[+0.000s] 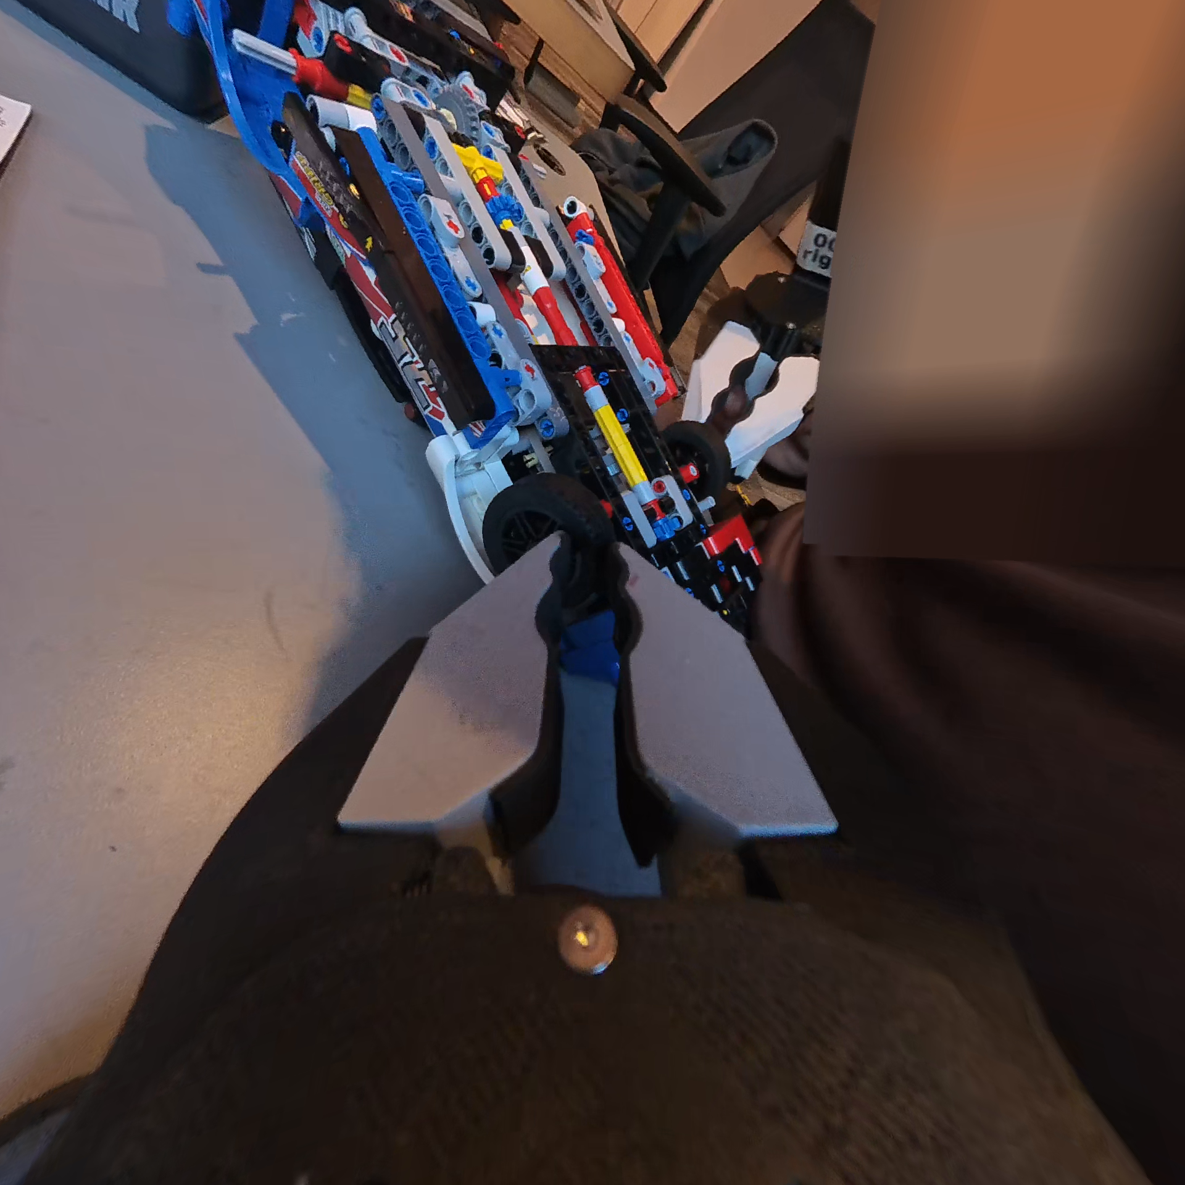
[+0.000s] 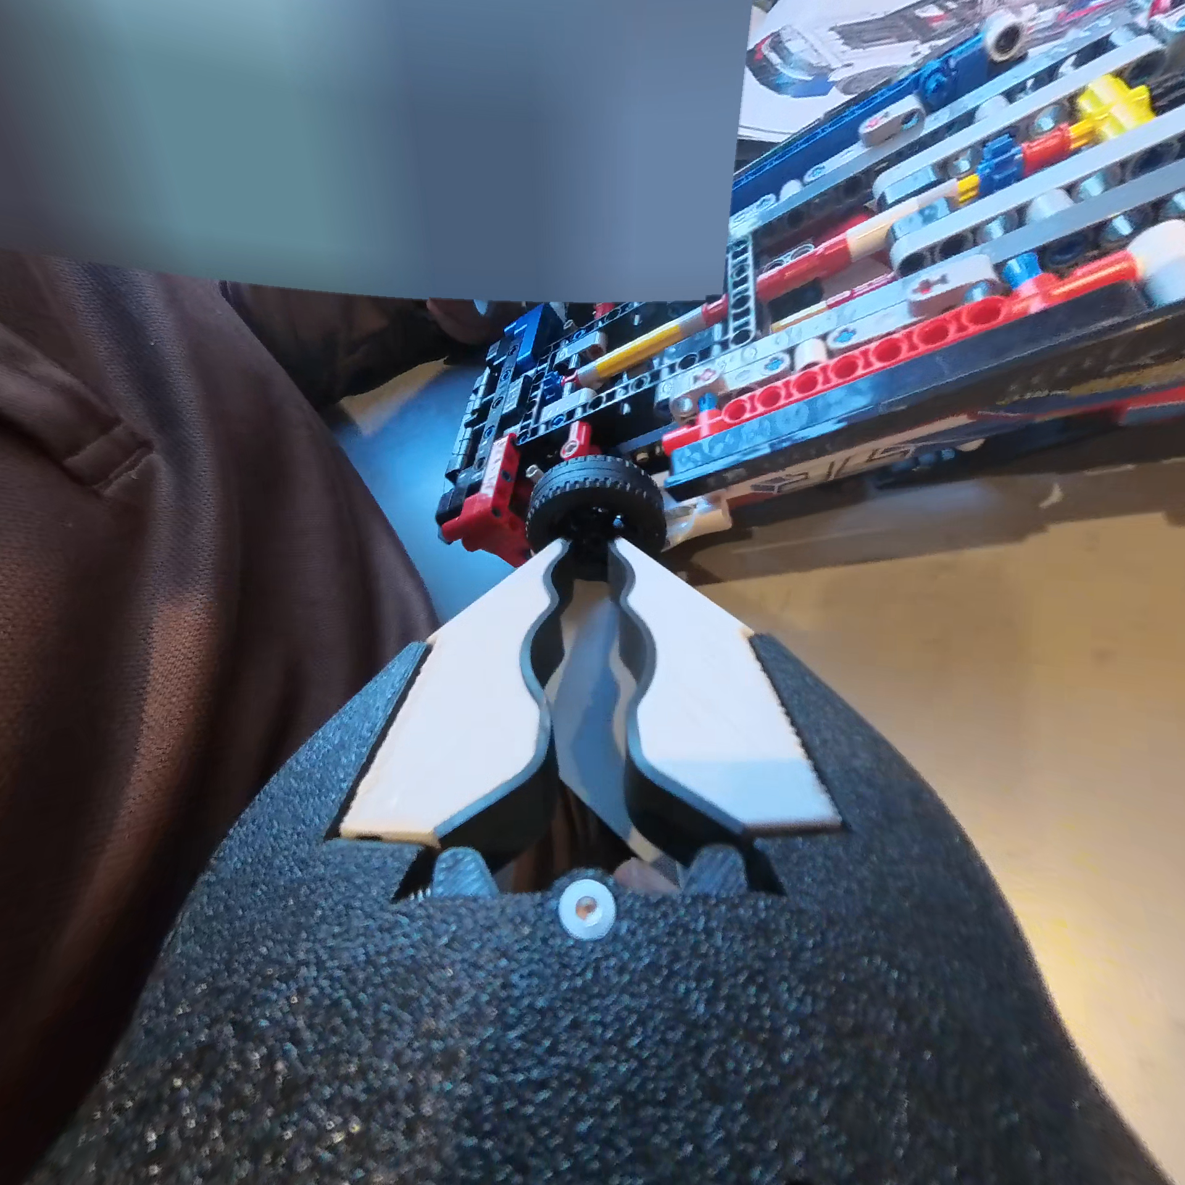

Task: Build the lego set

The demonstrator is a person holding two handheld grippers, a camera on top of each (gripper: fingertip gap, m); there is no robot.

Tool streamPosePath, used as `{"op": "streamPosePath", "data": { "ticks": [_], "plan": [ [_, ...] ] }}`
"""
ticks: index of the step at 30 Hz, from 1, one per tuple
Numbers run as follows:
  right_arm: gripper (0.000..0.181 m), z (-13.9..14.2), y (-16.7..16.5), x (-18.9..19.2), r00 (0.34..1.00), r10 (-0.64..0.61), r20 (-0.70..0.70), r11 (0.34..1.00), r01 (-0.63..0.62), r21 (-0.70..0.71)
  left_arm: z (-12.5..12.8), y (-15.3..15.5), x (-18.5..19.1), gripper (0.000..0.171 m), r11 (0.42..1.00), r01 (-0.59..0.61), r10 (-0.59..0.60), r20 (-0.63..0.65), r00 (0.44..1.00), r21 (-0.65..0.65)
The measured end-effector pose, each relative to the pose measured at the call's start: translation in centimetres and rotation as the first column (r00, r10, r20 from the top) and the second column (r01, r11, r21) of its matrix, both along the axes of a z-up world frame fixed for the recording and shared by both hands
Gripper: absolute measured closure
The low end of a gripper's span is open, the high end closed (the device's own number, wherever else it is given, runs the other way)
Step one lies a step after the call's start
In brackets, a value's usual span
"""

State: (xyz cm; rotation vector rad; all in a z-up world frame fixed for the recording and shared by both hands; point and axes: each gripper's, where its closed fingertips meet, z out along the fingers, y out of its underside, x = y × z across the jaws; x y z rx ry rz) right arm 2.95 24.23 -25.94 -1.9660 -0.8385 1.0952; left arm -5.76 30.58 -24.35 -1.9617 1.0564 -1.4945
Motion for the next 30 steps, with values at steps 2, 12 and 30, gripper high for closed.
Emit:
{"op": "streamPosePath", "data": {
  "ticks": [2,12,30],
  "plan": [
    [0.177,-0.1,0.1,0.0,1.000,0.010,-0.007,1.000,-0.010,-0.015,0.0,0.0,0.0,0.164,1.000,-0.004,0.004,-0.003,1.000,0.005],
    [0.181,-0.4,0.5,-1.0,0.997,0.068,0.043,0.997,-0.069,0.019,0.0,0.3,0.1,0.165,1.000,-0.013,0.014,0.010,1.000,-0.007],
    [0.134,0.4,-0.1,0.3,0.998,-0.010,0.054,0.994,0.005,0.105,1.2,1.0,-0.5,0.143,0.990,-0.088,0.098,-0.083,0.992,0.112]
  ]
}}
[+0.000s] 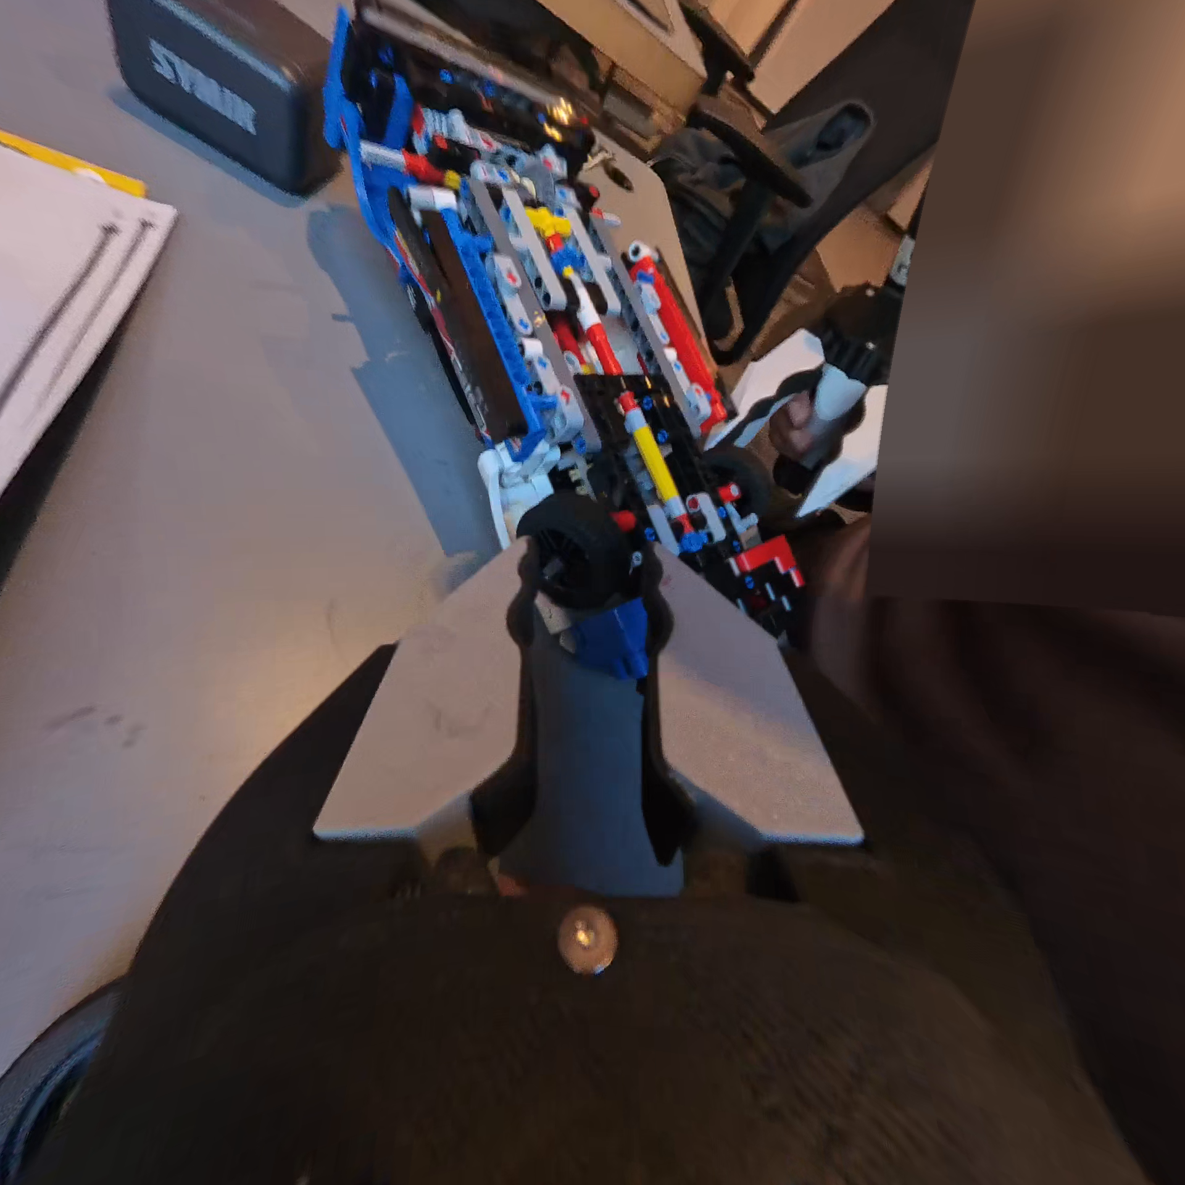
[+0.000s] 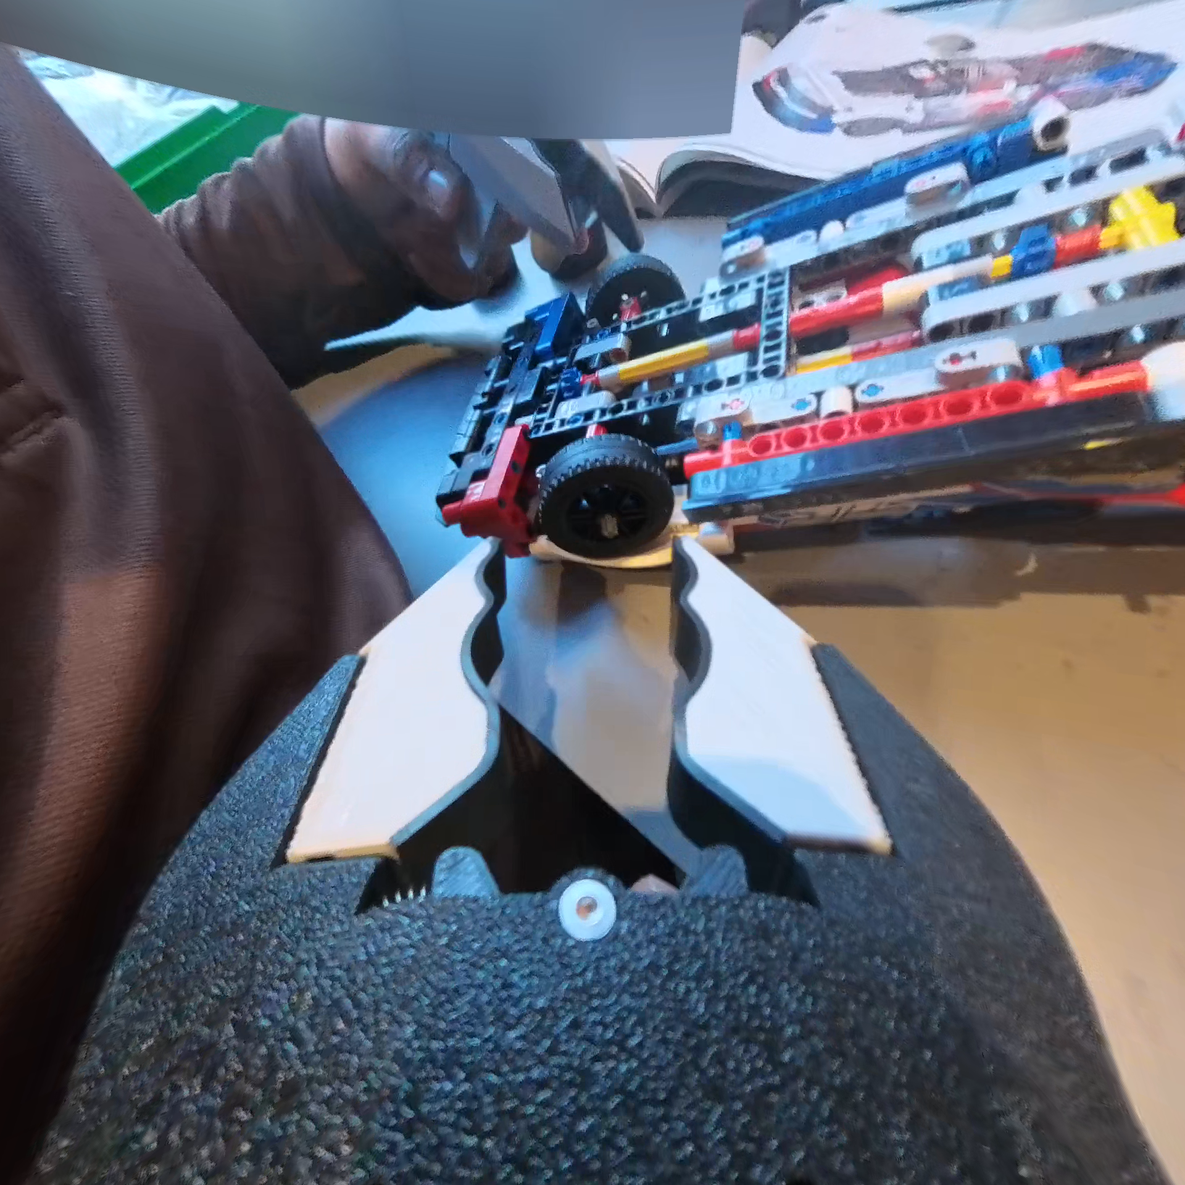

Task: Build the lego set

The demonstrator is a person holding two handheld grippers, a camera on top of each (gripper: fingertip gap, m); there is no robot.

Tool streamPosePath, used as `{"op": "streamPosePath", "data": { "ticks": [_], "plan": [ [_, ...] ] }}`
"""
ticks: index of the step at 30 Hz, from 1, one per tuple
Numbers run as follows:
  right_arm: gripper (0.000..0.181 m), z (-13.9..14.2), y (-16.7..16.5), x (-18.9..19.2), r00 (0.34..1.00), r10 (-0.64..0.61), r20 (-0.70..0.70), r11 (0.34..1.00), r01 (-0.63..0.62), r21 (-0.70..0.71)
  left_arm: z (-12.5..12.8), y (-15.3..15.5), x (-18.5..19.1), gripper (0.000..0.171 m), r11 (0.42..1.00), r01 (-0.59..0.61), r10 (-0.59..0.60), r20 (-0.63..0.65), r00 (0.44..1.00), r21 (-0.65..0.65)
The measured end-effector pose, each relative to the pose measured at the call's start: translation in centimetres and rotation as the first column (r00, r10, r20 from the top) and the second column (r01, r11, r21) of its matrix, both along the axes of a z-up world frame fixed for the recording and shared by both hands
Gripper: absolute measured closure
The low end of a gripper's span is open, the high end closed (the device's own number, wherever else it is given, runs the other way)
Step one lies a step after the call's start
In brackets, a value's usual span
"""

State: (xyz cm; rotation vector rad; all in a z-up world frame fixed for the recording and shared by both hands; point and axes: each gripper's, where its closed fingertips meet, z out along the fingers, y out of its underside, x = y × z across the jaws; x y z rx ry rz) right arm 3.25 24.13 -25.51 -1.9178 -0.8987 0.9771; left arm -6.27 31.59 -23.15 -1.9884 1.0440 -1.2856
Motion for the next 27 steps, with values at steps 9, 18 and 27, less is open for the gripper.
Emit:
{"op": "streamPosePath", "data": {
  "ticks": [9,18,27],
  "plan": [
    [0.145,-0.4,1.0,-0.4,0.999,-0.008,0.034,0.997,0.006,0.074,-1.1,0.0,1.4,0.133,0.999,-0.010,0.017,-0.180,0.984,0.038],
    [0.152,0.0,-0.8,-1.5,0.998,0.062,-0.023,0.997,-0.061,0.051,-1.7,0.2,1.0,0.148,0.987,0.137,-0.107,-0.294,0.950,0.085],
    [0.145,1.5,-1.2,1.2,1.000,-0.003,0.005,0.996,0.002,0.094,-0.1,1.1,-1.2,0.136,0.984,-0.067,0.119,-0.325,0.938,0.166]
  ]
}}
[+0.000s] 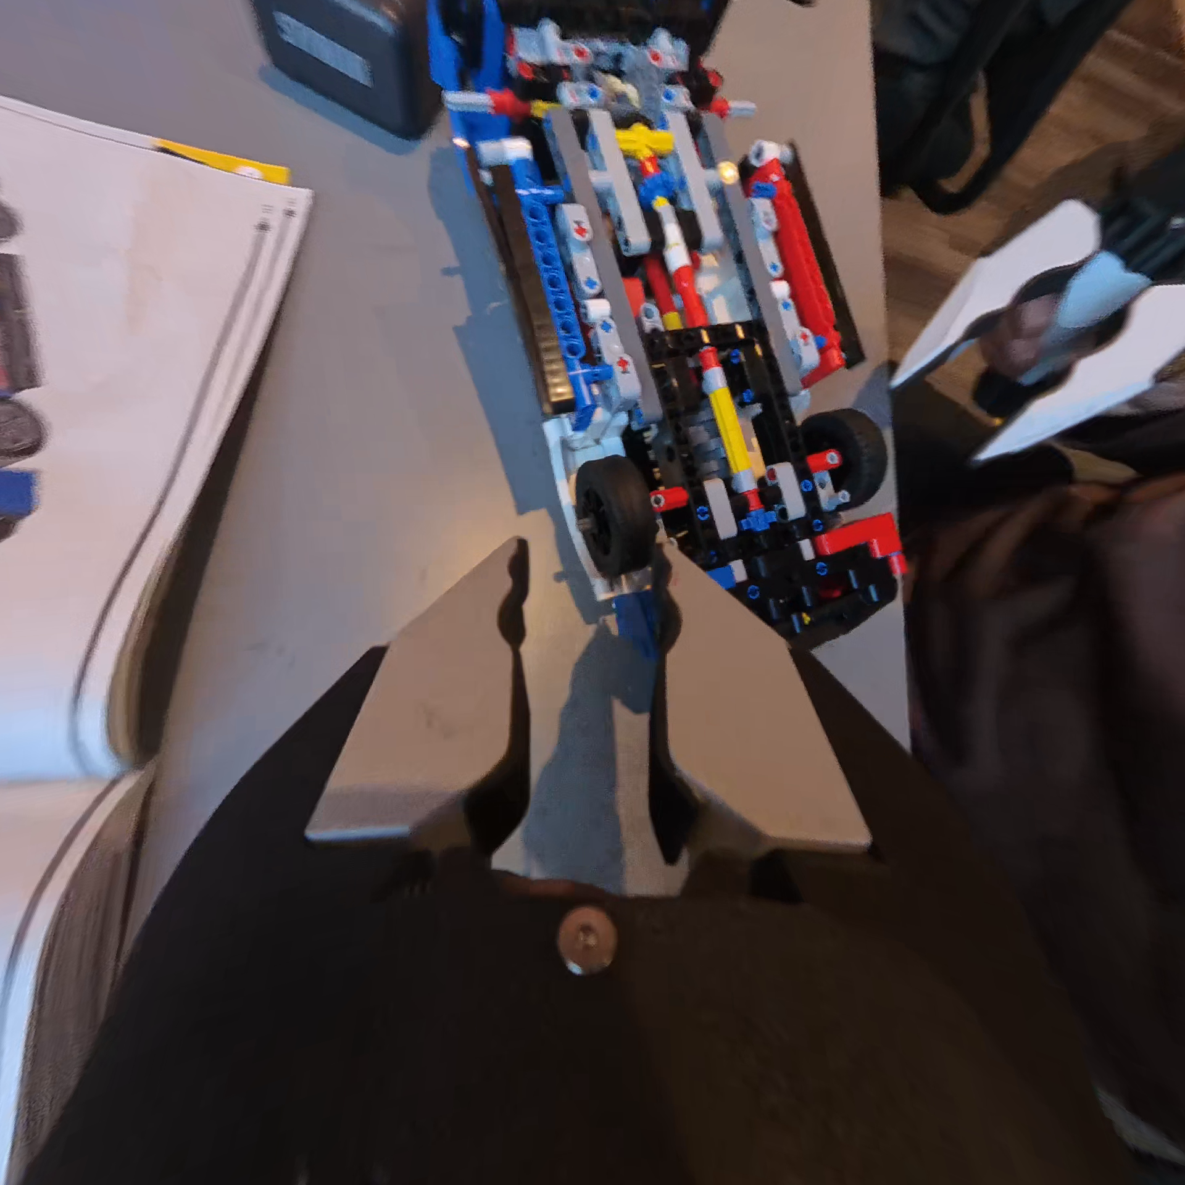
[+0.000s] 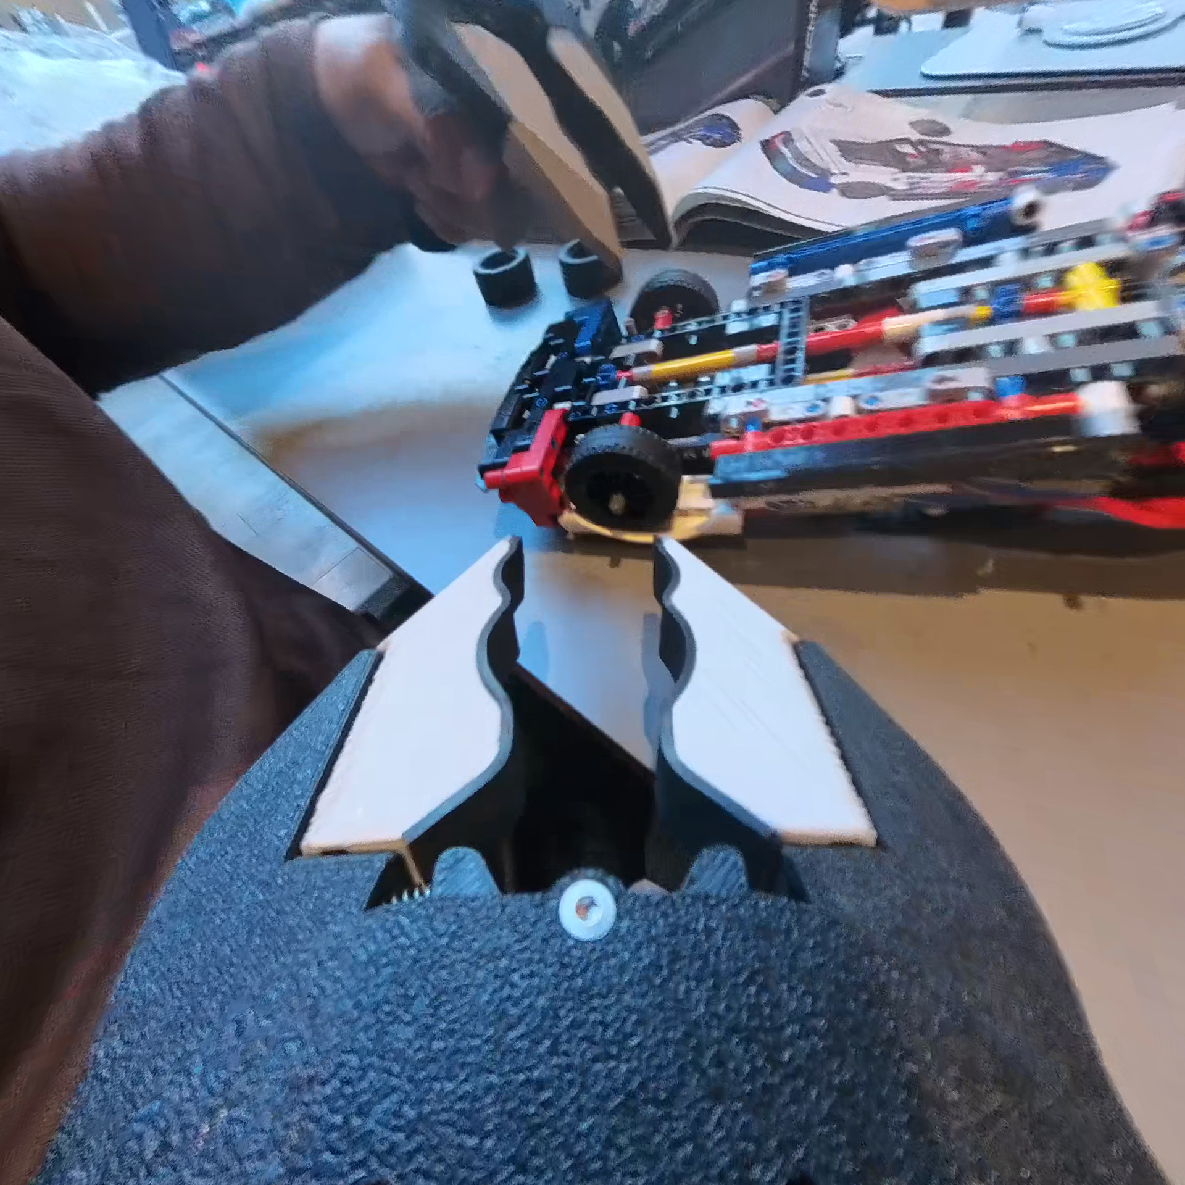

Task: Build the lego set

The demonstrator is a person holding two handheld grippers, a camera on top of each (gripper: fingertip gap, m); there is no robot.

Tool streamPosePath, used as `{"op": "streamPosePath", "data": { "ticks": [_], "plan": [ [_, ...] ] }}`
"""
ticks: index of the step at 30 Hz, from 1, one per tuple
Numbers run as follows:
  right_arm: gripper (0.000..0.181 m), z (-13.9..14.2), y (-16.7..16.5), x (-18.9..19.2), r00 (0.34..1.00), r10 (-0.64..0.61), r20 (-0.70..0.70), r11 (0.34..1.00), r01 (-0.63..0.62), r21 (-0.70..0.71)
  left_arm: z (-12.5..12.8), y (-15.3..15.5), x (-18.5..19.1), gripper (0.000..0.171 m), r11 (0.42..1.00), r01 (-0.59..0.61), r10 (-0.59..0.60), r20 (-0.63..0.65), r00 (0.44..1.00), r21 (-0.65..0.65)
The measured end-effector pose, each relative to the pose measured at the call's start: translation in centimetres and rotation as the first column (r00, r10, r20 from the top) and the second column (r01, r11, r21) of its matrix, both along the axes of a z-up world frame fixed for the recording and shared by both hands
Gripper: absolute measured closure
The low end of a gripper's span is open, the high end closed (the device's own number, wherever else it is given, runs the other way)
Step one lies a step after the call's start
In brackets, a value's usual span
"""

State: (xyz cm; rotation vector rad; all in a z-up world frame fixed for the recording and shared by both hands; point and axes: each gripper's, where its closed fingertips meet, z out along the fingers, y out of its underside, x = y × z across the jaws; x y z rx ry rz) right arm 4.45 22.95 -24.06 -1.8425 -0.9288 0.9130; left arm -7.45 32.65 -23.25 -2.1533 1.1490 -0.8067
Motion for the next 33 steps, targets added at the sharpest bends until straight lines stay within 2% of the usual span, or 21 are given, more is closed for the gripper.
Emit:
{"op": "streamPosePath", "data": {
  "ticks": [3,5,8,11,16,20,22,24,28,30,33],
  "plan": [
    [0.145,1.2,1.3,4.6,0.993,-0.057,0.101,0.994,0.047,0.098,1.7,-0.6,-1.6,0.118,0.984,-0.173,0.172,0.012,0.985,0.053],
    [0.141,2.1,3.3,8.1,0.984,-0.087,0.153,0.986,0.062,0.157,2.1,-2.6,-1.4,0.112,0.973,-0.222,0.220,0.036,0.975,0.065],
    [0.132,2.0,7.5,12.9,0.971,-0.129,0.200,0.975,0.088,0.203,1.0,-5.3,-0.6,0.097,0.949,-0.300,0.298,0.032,0.954,0.101],
    [0.125,0.4,11.5,15.1,0.969,-0.089,0.229,0.984,0.051,0.168,0.0,-7.4,0.9,0.088,0.918,-0.377,0.374,0.050,0.926,0.120],
    [0.112,-1.5,14.4,14.2,0.977,0.118,0.179,0.991,-0.127,0.040,-3.2,-8.7,2.0,0.072,0.865,-0.459,0.474,-0.034,0.880,0.202],
    [0.105,-2.8,14.9,12.3,0.942,0.260,0.212,0.965,-0.259,-0.033,-4.4,-9.0,3.6,0.074,0.869,-0.459,0.470,-0.020,0.882,0.181],
    [0.117,-2.5,14.6,11.1,0.928,0.314,0.200,0.949,-0.314,-0.030,-4.4,-8.5,3.6,0.076,0.868,-0.456,0.467,-0.011,0.884,0.198],
    [0.113,-2.9,14.3,10.3,0.919,0.324,0.223,0.945,-0.326,-0.033,-4.5,-8.3,3.3,0.075,0.871,-0.461,0.468,-0.006,0.883,0.171],
    [0.108,-2.9,12.8,9.5,0.912,0.333,0.239,0.939,-0.343,0.003,-4.1,-8.5,2.1,0.101,0.879,-0.440,0.446,0.011,0.895,0.183],
    [0.110,-3.0,11.5,9.3,0.900,0.354,0.253,0.928,-0.371,0.021,-4.2,-8.6,1.1,0.104,0.884,-0.432,0.439,-0.002,0.898,0.177],
    [0.122,-3.0,10.3,9.4,0.890,0.366,0.271,0.919,-0.391,0.044,-4.0,-9.6,0.3,0.101,0.894,-0.436,0.436,0.030,0.900,0.103]
  ]
}}
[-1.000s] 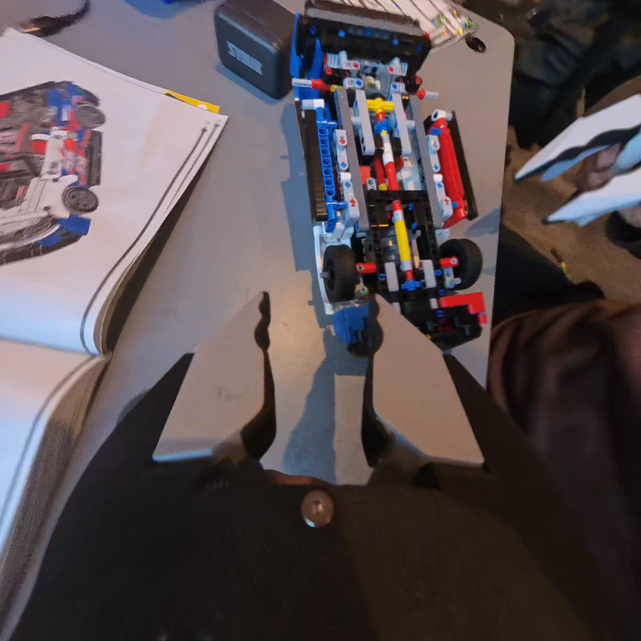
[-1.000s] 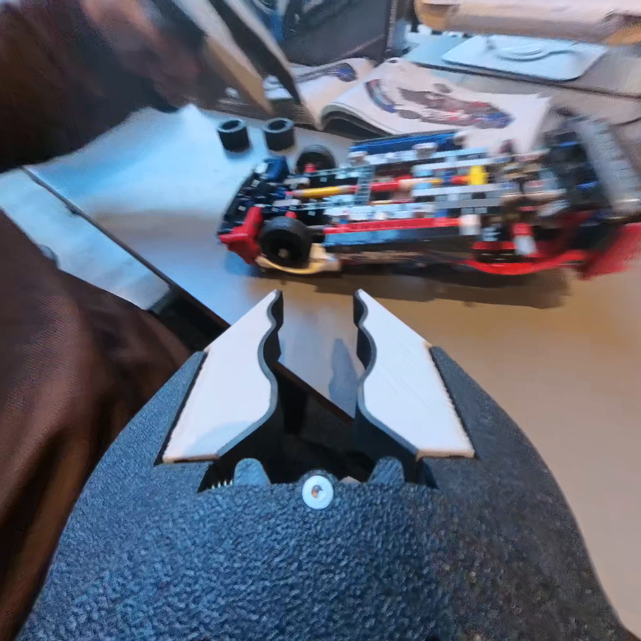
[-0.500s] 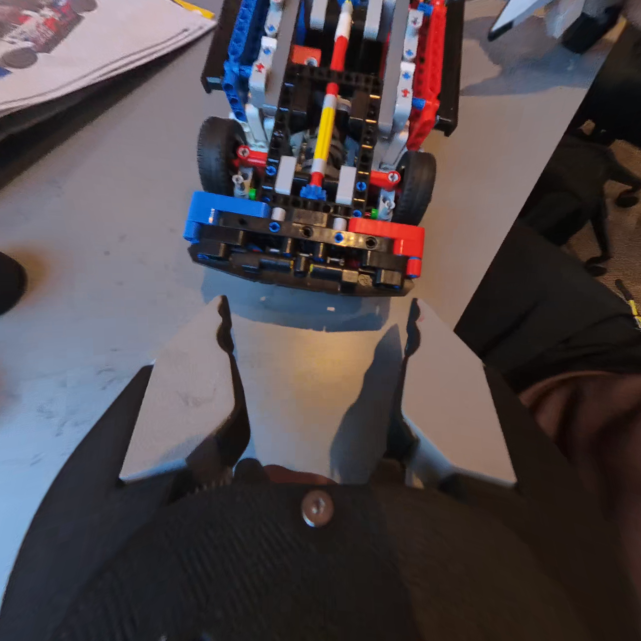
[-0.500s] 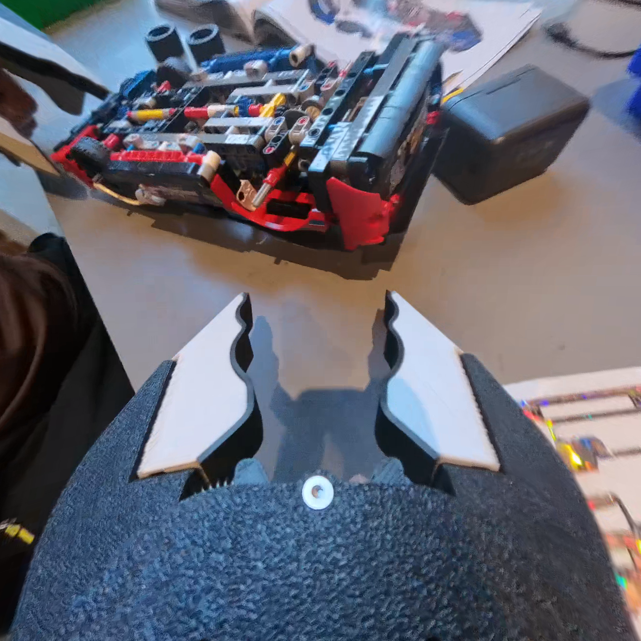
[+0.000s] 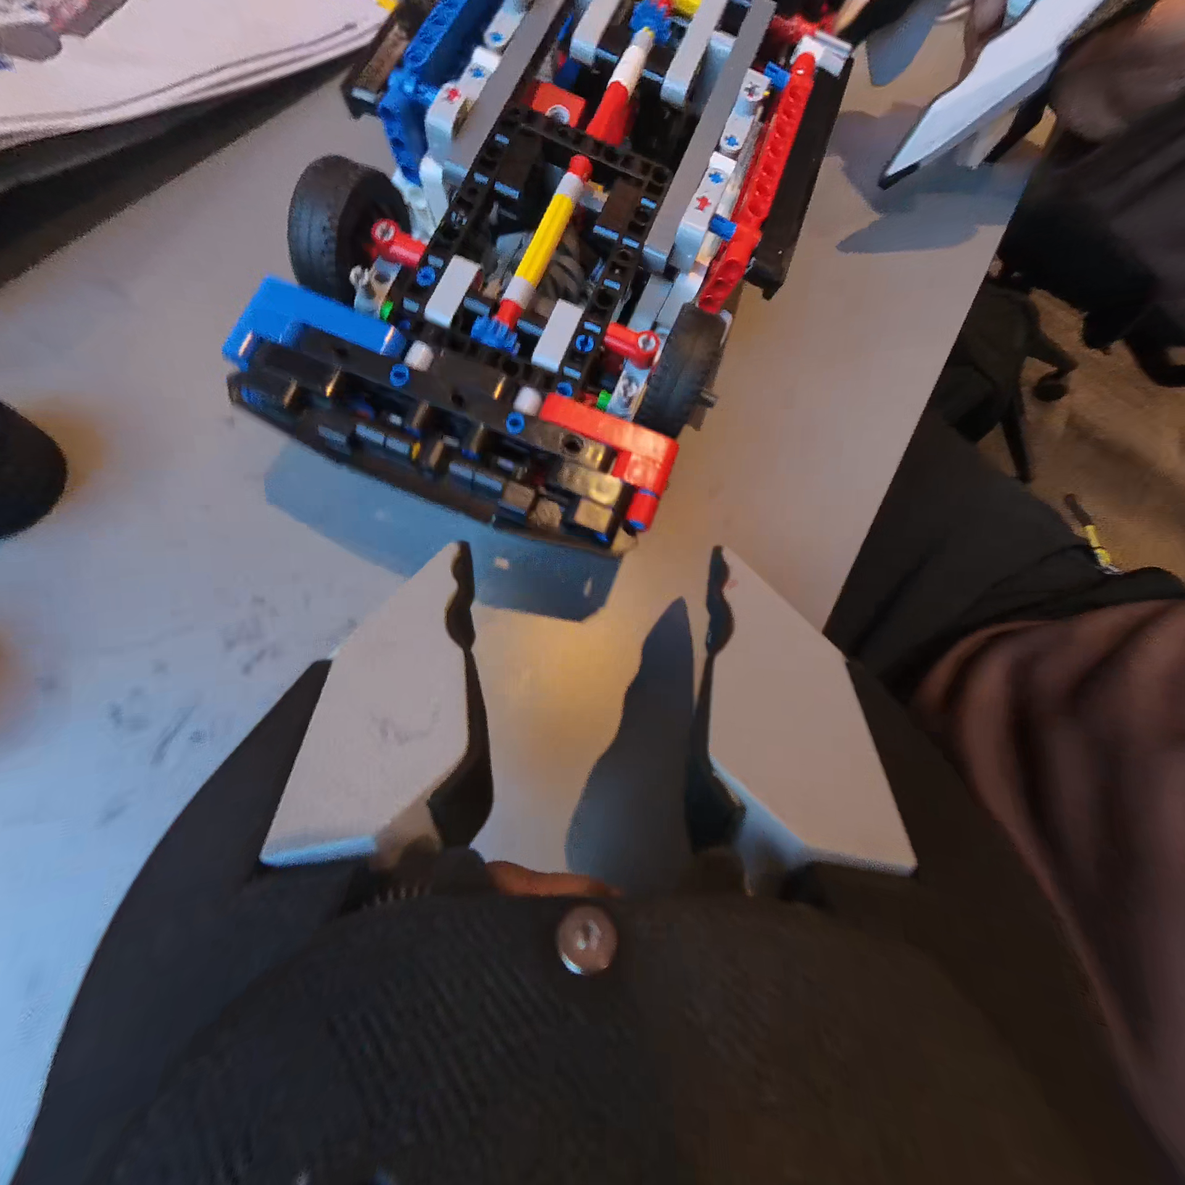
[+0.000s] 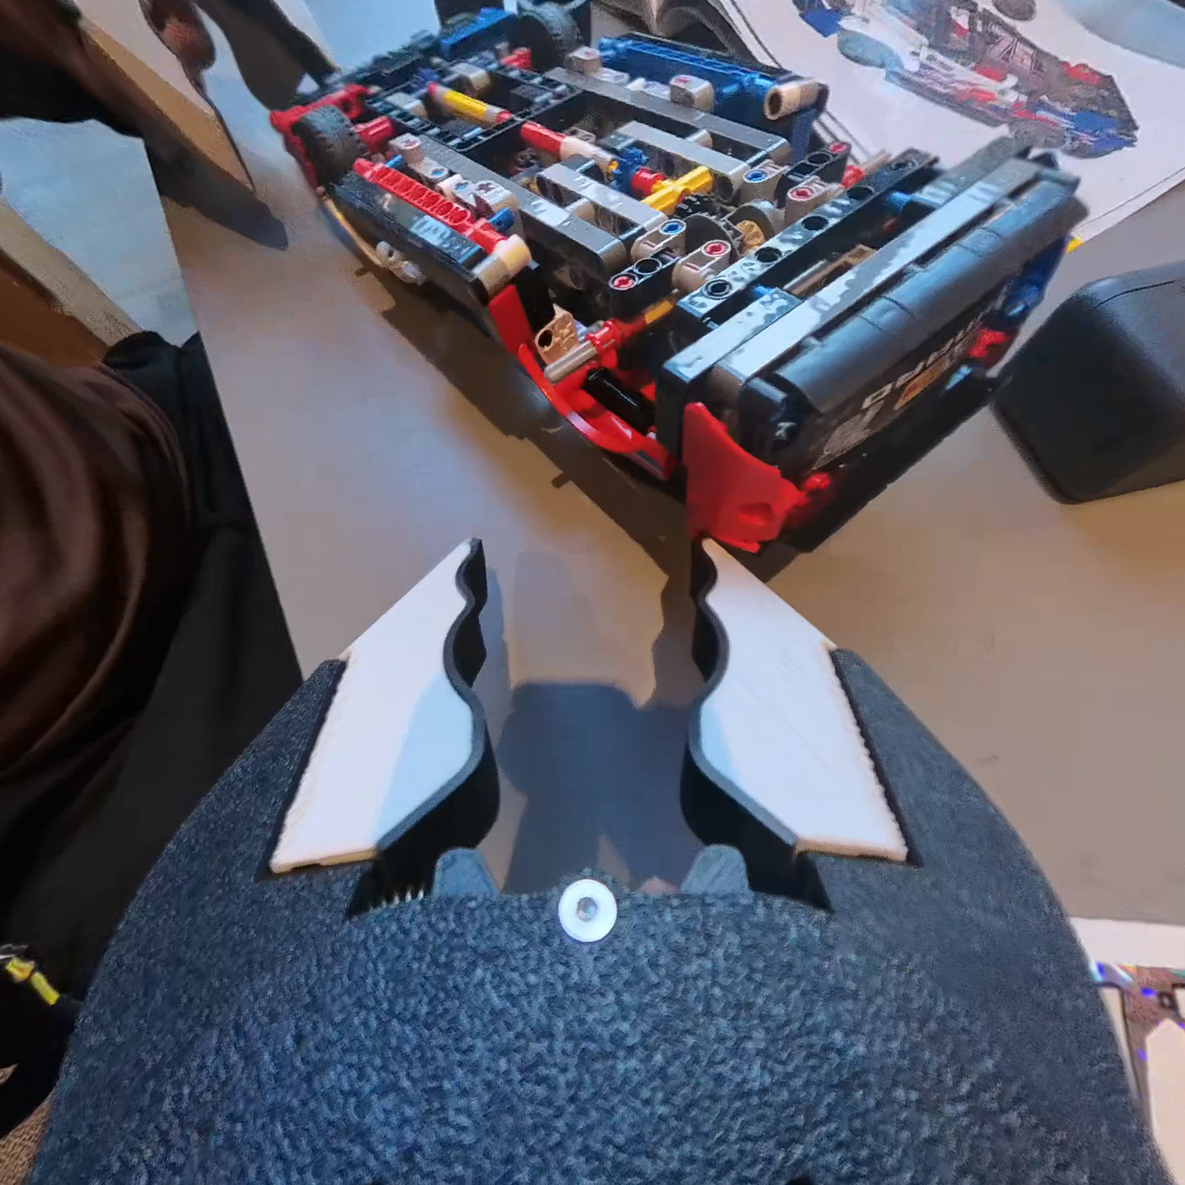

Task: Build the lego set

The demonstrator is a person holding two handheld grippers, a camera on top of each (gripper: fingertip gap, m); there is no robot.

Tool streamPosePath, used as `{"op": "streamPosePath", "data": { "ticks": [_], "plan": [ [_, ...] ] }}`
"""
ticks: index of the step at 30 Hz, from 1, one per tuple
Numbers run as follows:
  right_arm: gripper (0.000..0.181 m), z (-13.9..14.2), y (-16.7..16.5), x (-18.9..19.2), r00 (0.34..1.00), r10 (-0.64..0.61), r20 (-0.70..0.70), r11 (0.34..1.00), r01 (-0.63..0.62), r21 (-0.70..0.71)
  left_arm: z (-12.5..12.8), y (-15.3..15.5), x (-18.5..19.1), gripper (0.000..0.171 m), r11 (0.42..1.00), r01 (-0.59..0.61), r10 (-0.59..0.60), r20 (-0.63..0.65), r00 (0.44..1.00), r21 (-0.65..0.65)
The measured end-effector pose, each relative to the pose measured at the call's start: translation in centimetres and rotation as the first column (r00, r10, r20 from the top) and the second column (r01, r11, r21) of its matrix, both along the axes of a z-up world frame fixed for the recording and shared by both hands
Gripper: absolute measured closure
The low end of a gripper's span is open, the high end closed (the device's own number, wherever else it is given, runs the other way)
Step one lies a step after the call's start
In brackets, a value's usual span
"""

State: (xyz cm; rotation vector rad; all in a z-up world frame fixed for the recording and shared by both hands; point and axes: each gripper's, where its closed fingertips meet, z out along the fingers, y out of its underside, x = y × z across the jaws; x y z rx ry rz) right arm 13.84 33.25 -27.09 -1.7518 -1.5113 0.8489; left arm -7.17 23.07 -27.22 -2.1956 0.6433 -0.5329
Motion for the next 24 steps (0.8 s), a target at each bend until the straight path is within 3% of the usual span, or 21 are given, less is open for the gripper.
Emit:
{"op": "streamPosePath", "data": {
  "ticks": [5,8,13,16,19,20,22,24],
  "plan": [
    [0.121,1.5,-0.1,2.1,0.992,-0.094,-0.089,0.995,0.097,0.030,0.6,-3.5,-5.2,0.091,0.991,-0.137,0.137,0.030,0.990,-0.010],
    [0.118,3.0,0.9,3.8,0.971,-0.186,-0.148,0.979,0.197,0.058,1.8,-4.8,-10.0,0.099,0.956,-0.292,0.289,0.085,0.954,0.021],
    [0.106,7.5,1.0,3.7,0.920,-0.237,-0.312,0.970,0.244,-0.014,2.9,-5.0,-17.5,0.102,0.885,-0.434,0.445,-0.033,0.895,0.167],
    [0.098,9.2,0.3,2.7,0.900,-0.264,-0.347,0.964,0.260,-0.059,5.8,-5.6,-22.8,0.110,0.765,-0.556,0.577,0.035,0.816,0.324],
    [0.097,11.7,-0.6,0.9,0.873,-0.247,-0.420,0.967,0.250,-0.049,9.3,-7.6,-29.1,0.114,0.524,-0.729,0.741,0.185,0.645,0.441],
    [0.097,13.3,-1.1,0.0,0.852,-0.227,-0.472,0.970,0.242,-0.031,10.0,-8.2,-29.9,0.117,0.488,-0.734,0.757,0.191,0.625,0.472],
    [0.097,16.4,-2.6,-2.2,0.818,-0.164,-0.551,0.978,0.207,0.016,10.6,-9.3,-30.7,0.113,0.491,-0.692,0.781,0.084,0.619,0.529],
    [0.098,18.0,-3.9,-4.9,0.818,-0.113,-0.564,0.988,0.153,0.025,13.9,-11.6,-33.8,0.132,0.472,-0.622,0.820,-0.052,0.570,0.624]
  ]
}}
